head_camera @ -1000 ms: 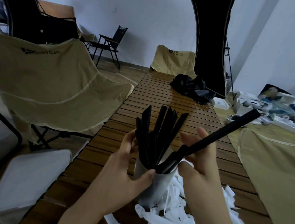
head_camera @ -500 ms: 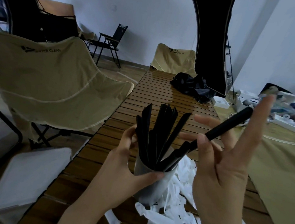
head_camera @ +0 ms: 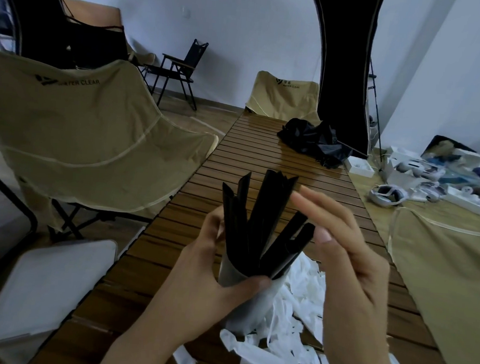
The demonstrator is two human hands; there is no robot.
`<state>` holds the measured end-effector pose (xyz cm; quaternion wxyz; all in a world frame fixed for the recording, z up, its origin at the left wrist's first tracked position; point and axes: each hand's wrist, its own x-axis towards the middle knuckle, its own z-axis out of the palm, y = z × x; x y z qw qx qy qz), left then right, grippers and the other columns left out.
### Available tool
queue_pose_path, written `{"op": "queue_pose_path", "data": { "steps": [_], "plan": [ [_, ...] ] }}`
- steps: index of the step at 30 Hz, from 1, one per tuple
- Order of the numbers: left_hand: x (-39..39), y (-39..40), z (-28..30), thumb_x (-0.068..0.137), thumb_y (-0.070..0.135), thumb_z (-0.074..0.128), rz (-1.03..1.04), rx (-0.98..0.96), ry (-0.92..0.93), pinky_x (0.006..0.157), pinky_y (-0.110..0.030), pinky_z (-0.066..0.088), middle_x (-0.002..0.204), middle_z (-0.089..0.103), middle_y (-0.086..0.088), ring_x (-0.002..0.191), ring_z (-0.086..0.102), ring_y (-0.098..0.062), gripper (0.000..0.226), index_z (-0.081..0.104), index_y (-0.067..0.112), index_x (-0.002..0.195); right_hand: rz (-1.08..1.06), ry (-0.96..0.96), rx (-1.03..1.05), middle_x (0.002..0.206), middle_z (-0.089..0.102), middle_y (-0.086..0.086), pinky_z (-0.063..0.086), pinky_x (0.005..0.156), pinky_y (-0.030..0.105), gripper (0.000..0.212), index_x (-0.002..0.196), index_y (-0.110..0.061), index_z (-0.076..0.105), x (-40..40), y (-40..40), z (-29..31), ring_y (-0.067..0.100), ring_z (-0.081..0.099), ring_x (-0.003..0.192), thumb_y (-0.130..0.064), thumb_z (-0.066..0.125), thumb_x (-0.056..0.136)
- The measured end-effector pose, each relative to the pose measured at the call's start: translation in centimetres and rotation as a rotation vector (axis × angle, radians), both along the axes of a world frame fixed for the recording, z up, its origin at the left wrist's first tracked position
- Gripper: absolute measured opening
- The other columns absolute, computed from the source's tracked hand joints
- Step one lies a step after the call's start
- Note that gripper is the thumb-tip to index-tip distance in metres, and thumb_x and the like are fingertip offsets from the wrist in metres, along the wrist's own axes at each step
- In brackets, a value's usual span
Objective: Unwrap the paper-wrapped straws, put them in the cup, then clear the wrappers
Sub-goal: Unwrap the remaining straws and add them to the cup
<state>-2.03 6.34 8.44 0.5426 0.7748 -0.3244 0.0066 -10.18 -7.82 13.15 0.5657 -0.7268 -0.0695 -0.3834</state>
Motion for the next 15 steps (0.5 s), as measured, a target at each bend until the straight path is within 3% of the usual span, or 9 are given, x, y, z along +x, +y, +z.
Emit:
{"op": "queue_pose_path", "data": {
  "steps": [4,8,10,13,15],
  "plan": [
    [-0.1,0.0,0.2,0.069,0.044,0.076,0.007,0.018,-0.005,0.072,-0.006,0.044,0.093,0.053,0.036,0.096,0.056,0.01,0.067,0.031,0.041,0.118,0.038,0.025,0.124,0.137,0.052,-0.004,0.037,0.105,0.05,0.032,0.118,-0.023,0.068,0.0,-0.1,-0.3,0.013,0.044,0.132,-0.027,0.048,0.092],
    [0.0,0.0,0.2,0.069,0.05,0.074,0.014,0.017,-0.003,0.084,-0.012,0.041,0.112,0.053,0.039,0.106,0.052,0.015,0.072,0.033,0.043,0.128,0.078,0.1,0.416,0.131,0.059,-0.007,0.03,0.109,0.048,0.048,0.135,-0.039,0.047,0.5,-0.6,-0.6,0.012,0.05,0.126,-0.041,0.047,0.087],
    [0.1,0.0,0.2,0.069,0.052,0.072,0.019,0.025,-0.009,0.087,-0.011,0.04,0.115,0.051,0.04,0.107,0.051,0.017,0.071,0.035,0.043,0.129,0.057,0.201,0.426,0.12,0.066,-0.009,0.032,0.109,0.046,0.037,0.131,-0.035,0.049,1.0,-1.1,-1.4,0.01,0.056,0.119,-0.034,0.048,0.094],
    [0.1,0.0,0.1,0.069,0.056,0.069,0.016,0.034,-0.024,0.086,-0.01,0.04,0.116,0.05,0.039,0.107,0.052,0.016,0.07,0.038,0.039,0.13,0.038,0.286,0.369,0.093,0.072,-0.011,0.044,0.102,0.033,0.042,0.131,-0.018,0.048,1.7,-1.3,-2.7,0.004,0.063,0.103,0.002,0.046,0.095],
    [0.1,0.0,0.1,0.068,0.059,0.068,0.009,0.028,-0.022,0.087,-0.013,0.042,0.116,0.053,0.036,0.108,0.053,0.013,0.07,0.038,0.037,0.129,0.002,0.35,0.264,0.098,0.071,-0.009,0.049,0.094,0.023,0.043,0.13,-0.015,0.049,1.8,-1.2,-3.2,0.004,0.063,0.103,0.008,0.046,0.093]
  ]
}}
